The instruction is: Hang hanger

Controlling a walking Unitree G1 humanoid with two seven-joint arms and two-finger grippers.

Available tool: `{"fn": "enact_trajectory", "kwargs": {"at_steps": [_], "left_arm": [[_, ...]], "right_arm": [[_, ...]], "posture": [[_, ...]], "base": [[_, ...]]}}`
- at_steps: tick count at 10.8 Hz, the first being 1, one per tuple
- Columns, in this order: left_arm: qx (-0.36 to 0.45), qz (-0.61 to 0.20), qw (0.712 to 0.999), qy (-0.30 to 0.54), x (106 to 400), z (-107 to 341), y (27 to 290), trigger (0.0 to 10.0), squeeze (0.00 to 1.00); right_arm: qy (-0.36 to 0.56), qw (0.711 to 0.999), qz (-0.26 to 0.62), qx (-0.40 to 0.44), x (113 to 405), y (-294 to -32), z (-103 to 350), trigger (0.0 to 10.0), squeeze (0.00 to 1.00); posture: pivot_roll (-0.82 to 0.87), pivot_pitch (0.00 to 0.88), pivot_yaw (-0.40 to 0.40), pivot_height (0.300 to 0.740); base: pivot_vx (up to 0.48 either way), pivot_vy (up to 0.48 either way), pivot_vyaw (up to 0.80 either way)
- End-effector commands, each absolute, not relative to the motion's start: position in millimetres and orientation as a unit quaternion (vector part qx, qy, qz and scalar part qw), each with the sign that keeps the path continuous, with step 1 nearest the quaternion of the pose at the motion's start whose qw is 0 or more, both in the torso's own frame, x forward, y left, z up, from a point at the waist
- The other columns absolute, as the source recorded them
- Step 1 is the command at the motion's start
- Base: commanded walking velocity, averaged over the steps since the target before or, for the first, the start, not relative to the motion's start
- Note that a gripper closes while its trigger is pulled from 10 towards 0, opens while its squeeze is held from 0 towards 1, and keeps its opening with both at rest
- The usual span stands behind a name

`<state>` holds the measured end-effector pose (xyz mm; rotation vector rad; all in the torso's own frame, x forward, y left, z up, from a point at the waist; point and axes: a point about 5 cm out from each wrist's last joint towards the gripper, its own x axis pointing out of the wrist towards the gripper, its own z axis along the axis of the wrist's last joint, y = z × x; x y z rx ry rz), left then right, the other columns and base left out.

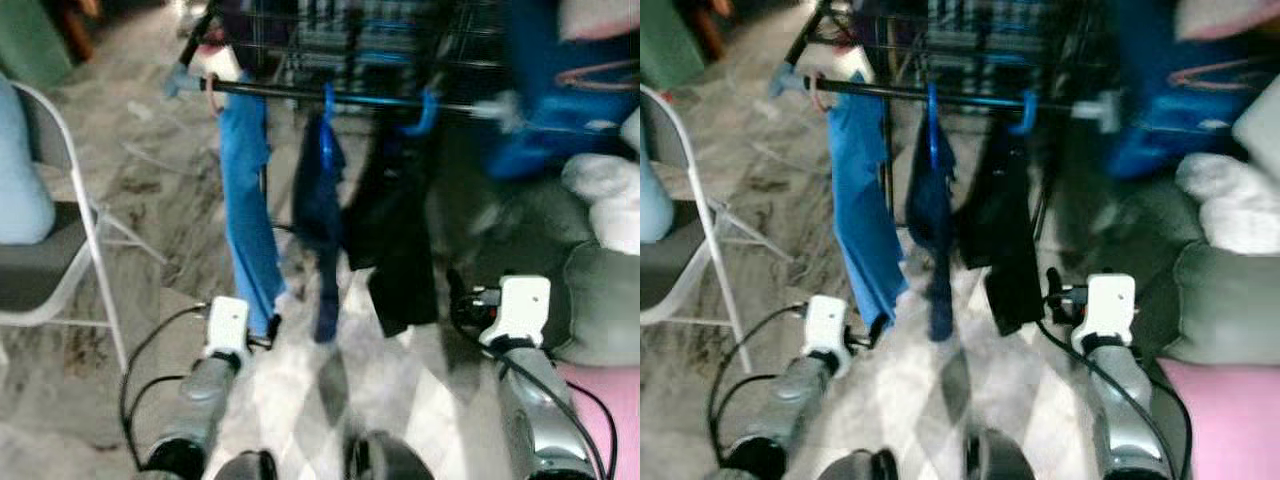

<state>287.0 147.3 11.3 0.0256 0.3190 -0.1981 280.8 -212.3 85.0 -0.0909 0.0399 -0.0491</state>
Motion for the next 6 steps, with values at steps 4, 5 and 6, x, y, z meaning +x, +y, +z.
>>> {"fn": "enact_trajectory", "kwargs": {"at_steps": [4, 5, 6], "left_arm": [[0.016, -0.094, 0.980, 0.175, 283, 4, 150, 10.0, 0.00], [0.017, -0.092, 0.980, 0.176, 283, 4, 150, 10.0, 0.00], [0.016, -0.090, 0.981, 0.172, 284, 5, 151, 10.0, 0.00]], "right_arm": [[0.034, 0.998, -0.024, -0.051, 278, -210, 77, 10.0, 1.00], [0.040, 0.998, -0.020, -0.048, 277, -207, 73, 10.0, 1.00], [0.042, 0.998, -0.018, -0.042, 277, -205, 71, 10.0, 1.00]], "posture": [[-0.14, 0.142, 0.041, 0.740], [-0.14, 0.137, 0.038, 0.740], [-0.13, 0.134, 0.035, 0.740]], "base": [[-0.330, 0.000, 0.00], [-0.341, 0.000, 0.00], [-0.311, 0.000, 0.00]]}}
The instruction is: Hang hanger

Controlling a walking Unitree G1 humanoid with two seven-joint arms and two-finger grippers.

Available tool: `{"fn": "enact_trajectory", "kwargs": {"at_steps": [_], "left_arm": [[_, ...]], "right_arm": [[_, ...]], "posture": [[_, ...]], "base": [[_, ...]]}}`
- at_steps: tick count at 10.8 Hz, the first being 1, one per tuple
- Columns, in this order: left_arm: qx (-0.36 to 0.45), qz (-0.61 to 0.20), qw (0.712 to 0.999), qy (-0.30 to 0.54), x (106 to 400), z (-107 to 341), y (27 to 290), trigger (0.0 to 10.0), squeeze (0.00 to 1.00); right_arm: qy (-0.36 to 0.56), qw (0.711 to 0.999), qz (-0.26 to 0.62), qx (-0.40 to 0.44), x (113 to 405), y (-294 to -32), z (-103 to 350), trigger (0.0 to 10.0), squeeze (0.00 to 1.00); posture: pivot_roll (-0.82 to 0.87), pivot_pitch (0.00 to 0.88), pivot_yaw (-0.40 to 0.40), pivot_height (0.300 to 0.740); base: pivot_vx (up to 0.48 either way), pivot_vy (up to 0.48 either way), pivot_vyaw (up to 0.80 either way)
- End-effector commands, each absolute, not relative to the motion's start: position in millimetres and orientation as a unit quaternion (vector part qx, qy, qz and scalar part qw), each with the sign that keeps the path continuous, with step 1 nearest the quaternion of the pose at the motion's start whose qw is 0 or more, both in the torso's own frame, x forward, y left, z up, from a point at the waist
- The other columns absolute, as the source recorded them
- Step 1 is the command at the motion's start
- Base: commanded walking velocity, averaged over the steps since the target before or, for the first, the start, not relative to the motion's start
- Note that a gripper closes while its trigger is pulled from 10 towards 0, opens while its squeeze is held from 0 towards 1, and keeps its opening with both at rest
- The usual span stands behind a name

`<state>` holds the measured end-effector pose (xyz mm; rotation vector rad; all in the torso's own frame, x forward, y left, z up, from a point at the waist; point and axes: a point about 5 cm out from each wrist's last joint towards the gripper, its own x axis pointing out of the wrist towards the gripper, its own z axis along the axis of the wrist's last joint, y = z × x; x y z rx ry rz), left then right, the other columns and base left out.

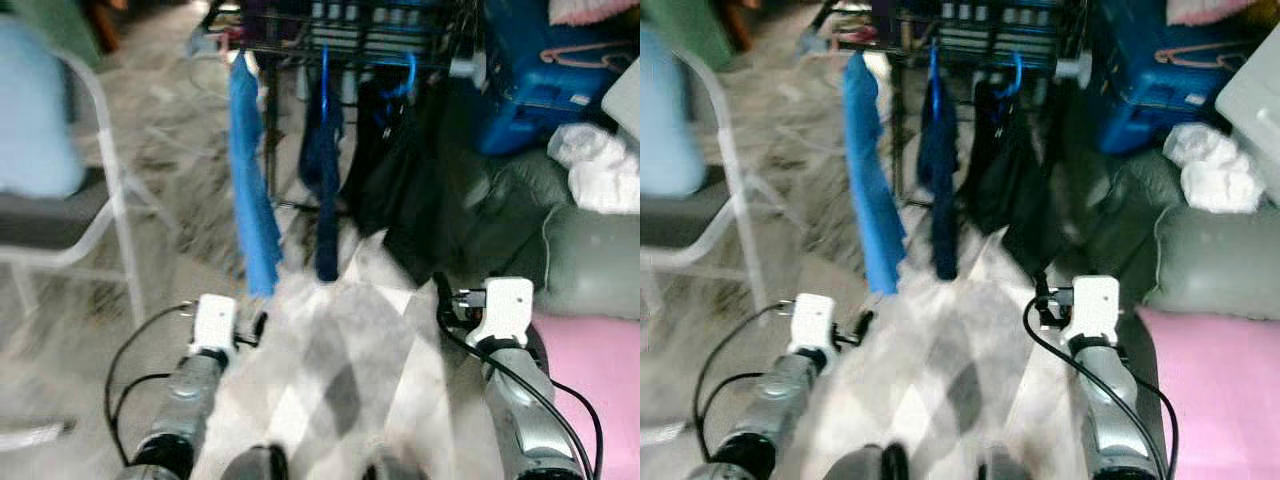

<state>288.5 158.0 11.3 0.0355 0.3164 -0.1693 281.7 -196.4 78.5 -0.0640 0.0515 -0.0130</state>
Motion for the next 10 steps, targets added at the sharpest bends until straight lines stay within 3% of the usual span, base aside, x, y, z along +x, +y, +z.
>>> {"fn": "enact_trajectory", "kwargs": {"at_steps": [1, 4, 10], "left_arm": [[0.007, -0.087, 0.986, 0.145, 288, 13, 155, 10.0, 0.00], [-0.004, -0.079, 0.989, 0.123, 292, 22, 156, 10.0, 0.00], [0.000, -0.081, 0.988, 0.128, 289, 20, 157, 10.0, 0.00]], "right_arm": [[0.036, 0.999, -0.007, -0.019, 277, -196, 72, 10.0, 0.04], [0.042, 0.999, 0.013, -0.008, 276, -182, 67, 10.0, 0.00], [0.048, 0.999, 0.016, -0.008, 276, -183, 65, 10.0, 0.00]], "posture": [[-0.13, 0.126, 0.036, 0.740], [-0.12, 0.112, 0.040, 0.740], [-0.11, 0.114, 0.044, 0.740]], "base": [[0.000, 0.000, 0.00], [0.000, 0.000, 0.00], [0.000, 0.392, -0.77]]}}
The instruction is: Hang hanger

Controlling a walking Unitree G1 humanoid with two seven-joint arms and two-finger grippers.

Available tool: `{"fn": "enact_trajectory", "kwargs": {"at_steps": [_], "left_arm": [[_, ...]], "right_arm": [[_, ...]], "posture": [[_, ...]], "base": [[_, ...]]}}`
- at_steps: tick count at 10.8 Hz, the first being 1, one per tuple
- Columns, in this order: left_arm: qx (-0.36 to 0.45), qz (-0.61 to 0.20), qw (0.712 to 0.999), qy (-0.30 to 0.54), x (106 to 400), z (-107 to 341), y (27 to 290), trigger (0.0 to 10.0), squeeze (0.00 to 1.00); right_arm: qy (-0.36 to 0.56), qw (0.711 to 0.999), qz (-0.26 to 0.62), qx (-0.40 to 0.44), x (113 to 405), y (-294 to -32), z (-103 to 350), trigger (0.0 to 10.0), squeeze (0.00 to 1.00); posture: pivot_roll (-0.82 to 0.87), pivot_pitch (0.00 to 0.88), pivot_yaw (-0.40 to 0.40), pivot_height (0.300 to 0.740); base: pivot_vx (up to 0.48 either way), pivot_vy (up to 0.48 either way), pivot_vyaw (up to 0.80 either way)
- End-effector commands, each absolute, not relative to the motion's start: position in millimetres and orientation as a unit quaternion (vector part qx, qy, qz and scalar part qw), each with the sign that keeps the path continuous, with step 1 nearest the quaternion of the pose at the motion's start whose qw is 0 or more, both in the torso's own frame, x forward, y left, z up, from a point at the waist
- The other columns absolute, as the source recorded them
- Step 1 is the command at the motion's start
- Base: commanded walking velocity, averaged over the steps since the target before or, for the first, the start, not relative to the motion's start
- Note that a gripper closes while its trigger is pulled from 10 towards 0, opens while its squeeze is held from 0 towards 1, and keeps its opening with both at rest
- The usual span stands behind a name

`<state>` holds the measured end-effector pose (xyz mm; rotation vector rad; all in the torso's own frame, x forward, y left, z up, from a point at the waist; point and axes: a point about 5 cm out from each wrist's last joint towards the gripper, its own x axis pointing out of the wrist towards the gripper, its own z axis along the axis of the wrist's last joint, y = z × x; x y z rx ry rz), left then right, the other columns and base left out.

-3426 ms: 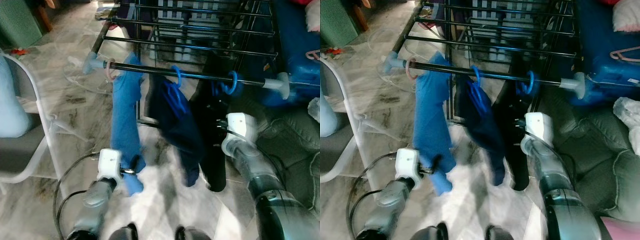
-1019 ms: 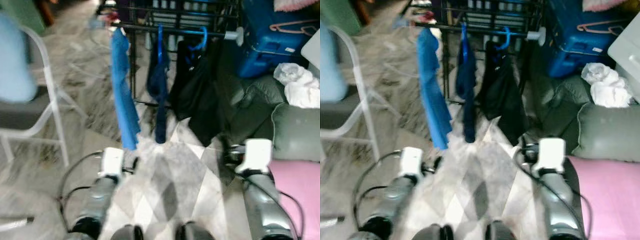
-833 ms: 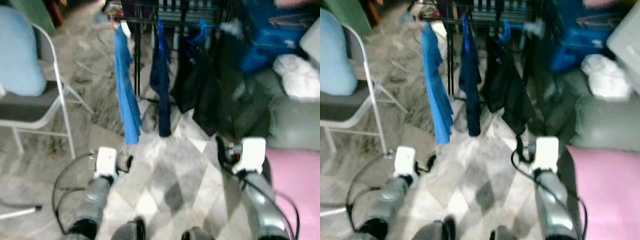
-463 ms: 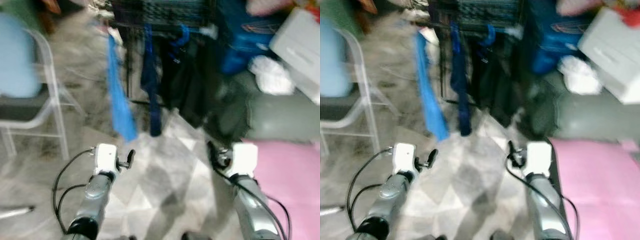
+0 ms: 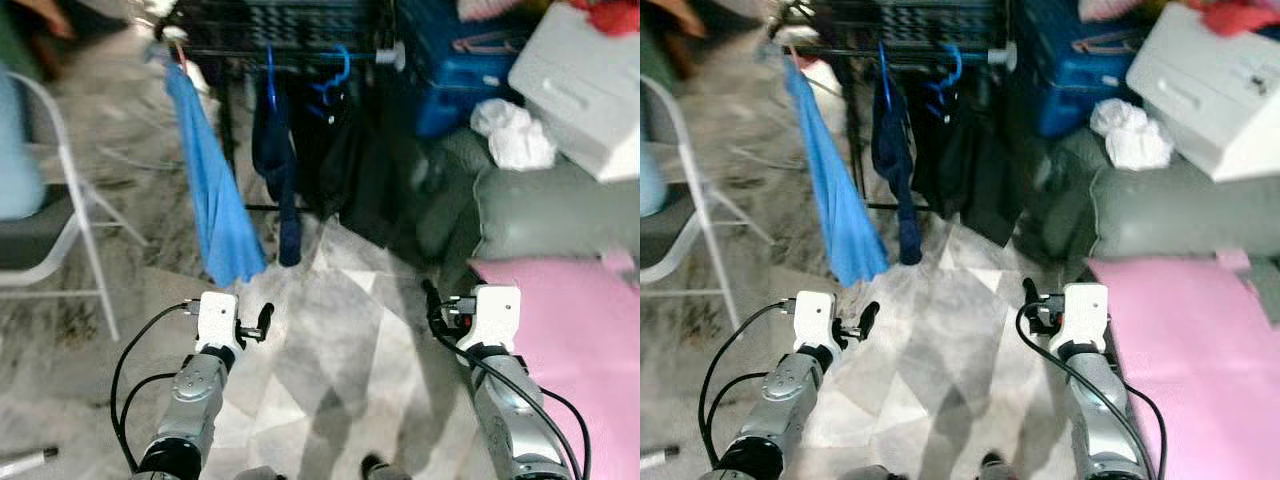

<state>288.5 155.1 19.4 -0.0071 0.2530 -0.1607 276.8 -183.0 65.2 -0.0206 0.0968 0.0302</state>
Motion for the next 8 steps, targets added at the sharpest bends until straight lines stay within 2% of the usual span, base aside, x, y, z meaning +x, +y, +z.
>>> {"fn": "enact_trajectory", "kwargs": {"at_steps": [1, 2, 5, 6, 8], "left_arm": [[0.001, -0.081, 0.988, 0.131, 287, 19, 157, 10.0, 0.00], [0.006, -0.082, 0.988, 0.134, 285, 17, 158, 10.0, 0.00], [0.015, -0.081, 0.987, 0.139, 284, 15, 160, 10.0, 0.00], [0.017, -0.082, 0.986, 0.142, 284, 15, 159, 10.0, 0.00], [0.025, -0.088, 0.985, 0.144, 284, 14, 158, 10.0, 0.00]], "right_arm": [[0.051, 0.999, 0.018, -0.007, 276, -183, 63, 10.0, 0.00], [0.051, 0.998, 0.020, -0.007, 277, -181, 64, 10.0, 0.00], [0.038, 0.998, 0.052, 0.003, 277, -170, 66, 10.0, 0.00], [0.035, 0.998, 0.060, 0.001, 276, -167, 66, 10.0, 0.00], [0.037, 0.997, 0.060, 0.003, 275, -168, 65, 10.0, 0.00]], "posture": [[-0.11, 0.114, 0.044, 0.740], [-0.11, 0.114, 0.044, 0.740], [-0.10, 0.118, 0.049, 0.740], [-0.11, 0.115, 0.054, 0.740], [-0.11, 0.117, 0.055, 0.740]], "base": [[0.000, 0.480, -0.80], [0.000, 0.480, -0.80], [0.000, 0.480, 0.00], [0.000, 0.480, 0.80], [0.000, 0.000, 0.80]]}}
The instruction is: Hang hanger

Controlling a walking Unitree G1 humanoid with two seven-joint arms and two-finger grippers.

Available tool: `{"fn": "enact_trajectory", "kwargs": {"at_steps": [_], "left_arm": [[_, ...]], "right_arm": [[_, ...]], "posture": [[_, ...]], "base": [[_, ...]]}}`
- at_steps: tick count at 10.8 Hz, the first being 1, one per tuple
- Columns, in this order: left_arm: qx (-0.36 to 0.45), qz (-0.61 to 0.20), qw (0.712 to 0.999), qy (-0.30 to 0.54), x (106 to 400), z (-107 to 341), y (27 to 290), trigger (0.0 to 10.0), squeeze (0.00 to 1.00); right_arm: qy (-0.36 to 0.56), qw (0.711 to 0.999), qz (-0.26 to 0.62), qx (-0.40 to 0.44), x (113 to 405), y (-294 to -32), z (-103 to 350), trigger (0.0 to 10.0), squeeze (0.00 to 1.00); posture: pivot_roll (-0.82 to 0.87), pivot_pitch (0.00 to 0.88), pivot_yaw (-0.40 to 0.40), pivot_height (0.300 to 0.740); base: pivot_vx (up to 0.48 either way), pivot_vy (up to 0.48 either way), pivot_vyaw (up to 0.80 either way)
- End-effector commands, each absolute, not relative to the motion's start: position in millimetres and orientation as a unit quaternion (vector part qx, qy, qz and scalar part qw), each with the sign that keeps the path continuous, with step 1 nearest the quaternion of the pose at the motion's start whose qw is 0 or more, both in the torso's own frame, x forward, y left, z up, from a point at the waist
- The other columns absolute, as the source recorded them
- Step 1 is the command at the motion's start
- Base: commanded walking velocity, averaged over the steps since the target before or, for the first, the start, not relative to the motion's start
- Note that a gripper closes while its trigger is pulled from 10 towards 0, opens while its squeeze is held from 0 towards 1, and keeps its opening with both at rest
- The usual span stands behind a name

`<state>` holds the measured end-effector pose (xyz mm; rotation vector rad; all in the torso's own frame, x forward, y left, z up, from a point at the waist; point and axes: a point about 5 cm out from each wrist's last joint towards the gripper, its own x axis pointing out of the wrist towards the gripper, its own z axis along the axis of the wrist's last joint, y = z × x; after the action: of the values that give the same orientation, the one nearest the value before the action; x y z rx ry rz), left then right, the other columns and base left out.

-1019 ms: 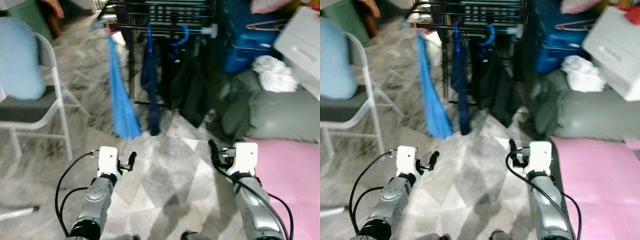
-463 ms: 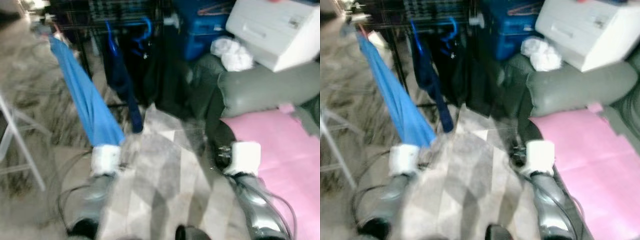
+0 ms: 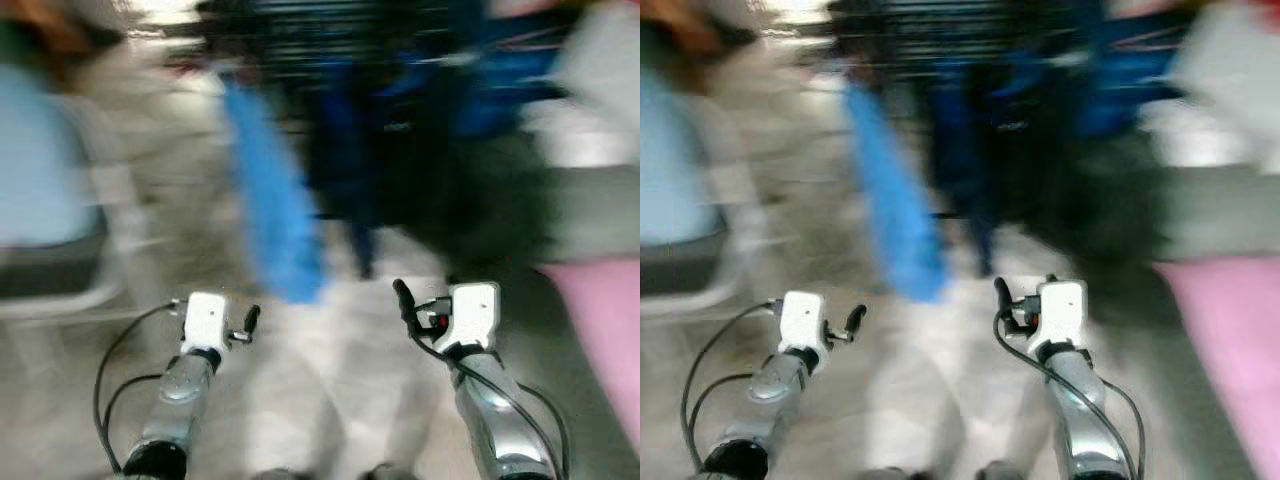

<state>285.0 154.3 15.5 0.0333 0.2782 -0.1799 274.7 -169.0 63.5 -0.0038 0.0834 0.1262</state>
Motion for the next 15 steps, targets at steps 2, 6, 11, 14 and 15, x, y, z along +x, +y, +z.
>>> {"fn": "enact_trajectory", "kwargs": {"at_steps": [2, 6, 11, 14, 15], "left_arm": [[0.029, -0.085, 0.985, 0.147, 284, 13, 157, 10.0, 0.00], [0.029, -0.080, 0.983, 0.161, 282, 9, 155, 10.0, 0.00], [0.031, -0.076, 0.979, 0.186, 279, -2, 156, 10.0, 0.00], [0.036, -0.073, 0.974, 0.211, 276, -11, 160, 10.0, 0.00], [0.042, -0.072, 0.971, 0.223, 273, -15, 163, 10.0, 0.00]], "right_arm": [[0.037, 0.997, 0.064, 0.006, 274, -168, 65, 10.0, 0.00], [0.042, 0.997, 0.063, 0.009, 274, -169, 63, 10.0, 0.00], [0.043, 0.996, 0.079, 0.009, 275, -165, 62, 10.0, 0.00], [0.044, 0.996, 0.081, 0.011, 275, -165, 61, 10.0, 0.00], [0.045, 0.996, 0.081, 0.011, 274, -165, 60, 10.0, 0.00]], "posture": [[-0.11, 0.115, 0.051, 0.740], [-0.11, 0.116, 0.048, 0.740], [-0.11, 0.110, 0.047, 0.740], [-0.11, 0.106, 0.049, 0.740], [-0.11, 0.104, 0.051, 0.740]], "base": [[0.000, 0.000, 0.80], [-0.134, 0.000, 0.00], [-0.335, 0.000, 0.00], [-0.212, 0.000, 0.68], [0.000, 0.000, 0.49]]}}
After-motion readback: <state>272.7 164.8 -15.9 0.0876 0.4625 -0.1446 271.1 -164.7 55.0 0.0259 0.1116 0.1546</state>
